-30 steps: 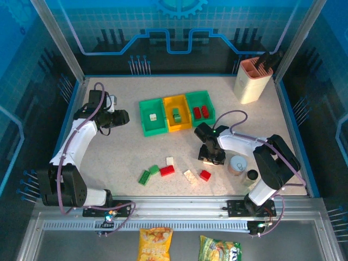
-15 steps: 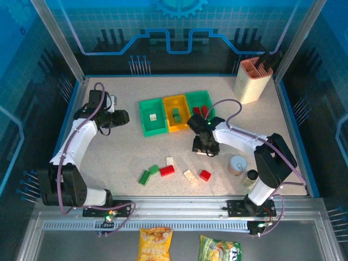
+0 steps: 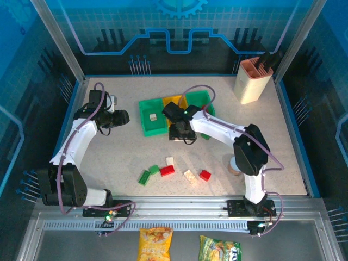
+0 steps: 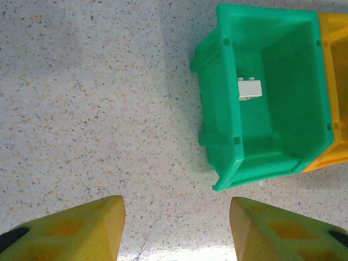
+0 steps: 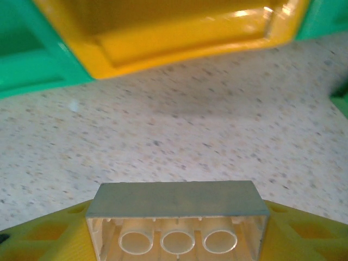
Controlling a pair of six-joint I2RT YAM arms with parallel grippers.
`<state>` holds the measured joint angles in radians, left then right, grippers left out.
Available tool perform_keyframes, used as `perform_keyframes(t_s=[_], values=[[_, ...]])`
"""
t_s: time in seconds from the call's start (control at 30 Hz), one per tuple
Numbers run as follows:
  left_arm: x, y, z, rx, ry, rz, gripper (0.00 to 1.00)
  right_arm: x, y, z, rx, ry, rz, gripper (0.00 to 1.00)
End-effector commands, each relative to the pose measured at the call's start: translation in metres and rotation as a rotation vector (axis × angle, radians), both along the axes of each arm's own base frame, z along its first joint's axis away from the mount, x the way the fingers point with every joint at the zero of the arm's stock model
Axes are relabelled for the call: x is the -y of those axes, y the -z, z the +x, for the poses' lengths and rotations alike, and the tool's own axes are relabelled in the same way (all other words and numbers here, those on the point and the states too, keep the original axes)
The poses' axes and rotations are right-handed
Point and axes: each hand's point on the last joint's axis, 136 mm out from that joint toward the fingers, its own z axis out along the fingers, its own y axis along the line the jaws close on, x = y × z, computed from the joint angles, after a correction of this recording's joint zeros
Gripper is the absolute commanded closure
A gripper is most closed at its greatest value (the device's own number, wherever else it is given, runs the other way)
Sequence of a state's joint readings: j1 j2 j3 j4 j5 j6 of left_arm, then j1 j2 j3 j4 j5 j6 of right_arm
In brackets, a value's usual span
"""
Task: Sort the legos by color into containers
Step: Pick up the lego from the bottom-center of the table, then place the lego in the container.
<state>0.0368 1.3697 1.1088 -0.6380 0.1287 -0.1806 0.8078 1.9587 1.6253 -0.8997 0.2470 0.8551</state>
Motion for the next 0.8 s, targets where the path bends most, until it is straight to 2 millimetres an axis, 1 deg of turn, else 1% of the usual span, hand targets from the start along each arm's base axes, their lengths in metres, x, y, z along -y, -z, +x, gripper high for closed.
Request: perform_keyframes(t_s=[0.0,0.23,0.3,0.53,0.6,0.77], values=[[-0.001,-0.005,0.002,0.012,0.007,-0.009,0.46,-0.018,-0.002,0.005,0.023,-0.054,-0.032,0.35],[0.0,-0.004,0.002,0.012,0.009,-0.016,0.46,-0.066,-0.006,0.028,0.1,-0.153,-0.002,0.35],[0.0,-0.004,0.002,0.012,0.008,-0.015,0.46,-0.076,-0.009,0.037,0.133,-0.167,-0.001,0.35],[0.0,-0.004,0.002,0.011,0.008,-0.015,0.46,-0.105,-0.012,0.066,0.206,-0.196,0.013,0.35],[0.0,-0.004,0.002,0.013,0.008,-0.015,0.46,-0.111,-0.006,0.074,0.217,-0.199,0.008,0.35],[-0.001,-0.004,0.001,0.014,0.006,-0.01,0.46,-0.12,0.0,0.09,0.249,-0.193,0.001,0.35]])
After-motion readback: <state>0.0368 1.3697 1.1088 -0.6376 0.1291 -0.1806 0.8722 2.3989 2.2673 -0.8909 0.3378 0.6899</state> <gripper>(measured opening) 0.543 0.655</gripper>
